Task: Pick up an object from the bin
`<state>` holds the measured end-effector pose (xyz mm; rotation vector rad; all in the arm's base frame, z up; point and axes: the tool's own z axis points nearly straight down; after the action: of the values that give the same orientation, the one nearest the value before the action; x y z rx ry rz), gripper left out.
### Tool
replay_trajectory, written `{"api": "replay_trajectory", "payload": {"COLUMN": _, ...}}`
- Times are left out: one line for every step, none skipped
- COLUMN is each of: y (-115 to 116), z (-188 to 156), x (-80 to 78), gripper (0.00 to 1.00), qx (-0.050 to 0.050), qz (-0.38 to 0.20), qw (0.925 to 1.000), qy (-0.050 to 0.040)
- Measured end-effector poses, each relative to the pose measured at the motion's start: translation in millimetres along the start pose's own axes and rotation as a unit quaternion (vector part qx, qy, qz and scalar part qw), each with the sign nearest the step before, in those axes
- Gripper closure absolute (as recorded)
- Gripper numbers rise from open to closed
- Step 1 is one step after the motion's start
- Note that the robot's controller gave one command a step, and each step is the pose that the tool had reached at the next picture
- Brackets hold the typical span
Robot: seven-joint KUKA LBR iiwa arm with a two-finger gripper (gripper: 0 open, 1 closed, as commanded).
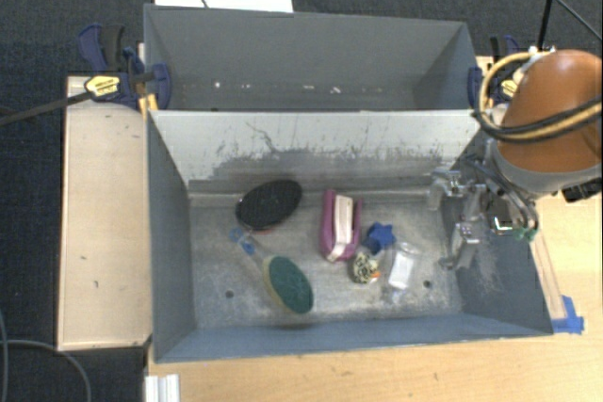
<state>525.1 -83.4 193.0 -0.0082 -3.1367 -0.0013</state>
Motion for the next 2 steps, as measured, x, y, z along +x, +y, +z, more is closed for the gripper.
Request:
{"api": "replay_trajectory", "payload": {"y": 37, "z": 113, "x": -14.1, "gripper": 0.00, "qx": -0.001, "qz": 0.017, "qw": 0.9999, "qy": -0.0005}}
{"api": "replay_trajectory", "payload": {"y": 62, "z": 123, "x": -3.3, "gripper": 0.00, "qx": 0.000, "qz": 0.166, "qw": 0.9860, "qy": -0.0019}}
